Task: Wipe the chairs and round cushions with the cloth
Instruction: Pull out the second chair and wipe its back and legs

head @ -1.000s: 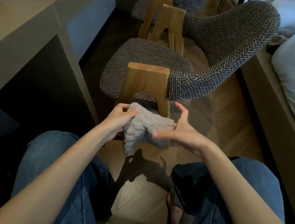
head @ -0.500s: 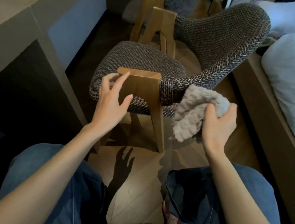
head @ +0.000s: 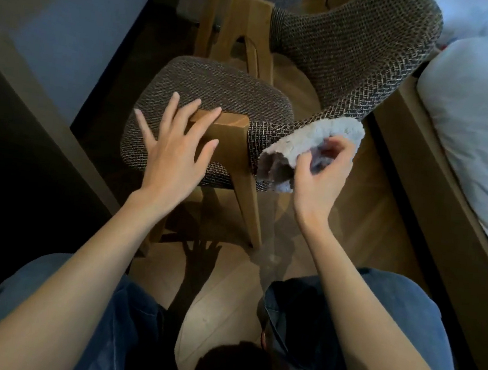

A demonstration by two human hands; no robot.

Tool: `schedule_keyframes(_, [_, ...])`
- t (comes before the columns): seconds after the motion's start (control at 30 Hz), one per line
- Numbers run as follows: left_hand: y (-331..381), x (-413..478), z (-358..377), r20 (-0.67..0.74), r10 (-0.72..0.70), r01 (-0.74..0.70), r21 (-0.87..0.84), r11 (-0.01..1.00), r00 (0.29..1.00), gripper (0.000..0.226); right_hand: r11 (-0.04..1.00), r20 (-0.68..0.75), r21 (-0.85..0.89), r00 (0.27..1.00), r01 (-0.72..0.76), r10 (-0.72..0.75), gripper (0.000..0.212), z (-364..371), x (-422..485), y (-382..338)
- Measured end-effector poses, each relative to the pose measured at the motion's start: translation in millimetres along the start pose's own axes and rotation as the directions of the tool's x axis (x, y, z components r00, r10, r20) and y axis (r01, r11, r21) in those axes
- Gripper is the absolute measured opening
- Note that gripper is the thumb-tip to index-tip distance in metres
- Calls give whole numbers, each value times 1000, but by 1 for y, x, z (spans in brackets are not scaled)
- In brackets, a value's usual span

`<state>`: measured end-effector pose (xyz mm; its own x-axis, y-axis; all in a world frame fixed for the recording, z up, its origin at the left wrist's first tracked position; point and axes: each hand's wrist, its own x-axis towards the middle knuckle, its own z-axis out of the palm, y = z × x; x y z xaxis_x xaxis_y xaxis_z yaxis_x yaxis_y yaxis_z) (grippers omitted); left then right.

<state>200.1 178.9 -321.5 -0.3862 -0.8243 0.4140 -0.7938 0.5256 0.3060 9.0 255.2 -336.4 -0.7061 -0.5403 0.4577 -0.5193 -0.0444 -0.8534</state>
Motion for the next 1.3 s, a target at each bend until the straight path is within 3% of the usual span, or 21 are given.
schedule_keyframes(0.1, [13,4,6,-14,106,-106,18,994,994,44,998,-84,-12,995,-61,59,64,14,-4,5])
schedule_keyframes(0.2, [27,8,16,-6,175,-175,4,985,985,46,993,-45,-36,992,-115,114,82,32,-9,1])
schedule_keyframes(0.3, [39,13,24,-17,211,-211,19,977,977,50,994,-82,-98,996,-53,45,66,37,-4,5])
schedule_keyframes(0.43, [48,13,32,-39,213,-210,56,976,976,50,1000,-115,-22,993,-21,18,45,23,11,18])
schedule_keyframes(0.6, [51,14,36,-51,209,-205,75,976,977,47,991,-366,114,924,-73,110,47,-1,67,17])
schedule_keyframes(0.73, [52,14,36,-53,204,-198,91,976,978,48,972,-180,201,971,-117,155,54,-1,85,24])
schedule_keyframes(0.9, [55,14,38,-40,194,-189,108,976,980,50,971,-210,185,959,-153,191,52,7,61,31])
schedule_keyframes(0.97, [57,13,39,-39,193,-187,117,975,980,51,959,-112,163,961,-231,251,57,9,45,36])
schedule_keyframes(1.07, [57,11,38,-27,202,-197,134,971,979,51,881,22,192,899,-433,437,59,11,22,35])
schedule_keyframes(1.13, [54,9,37,-15,220,-216,137,967,975,52,878,-53,239,898,-414,437,53,7,29,27])
schedule_keyframes(1.23, [50,8,35,3,243,-241,131,962,970,54,929,-204,267,927,-256,315,47,-6,65,16])
schedule_keyframes(1.3, [48,9,34,10,259,-258,126,958,966,54,936,-186,263,940,-233,287,47,-10,83,17])
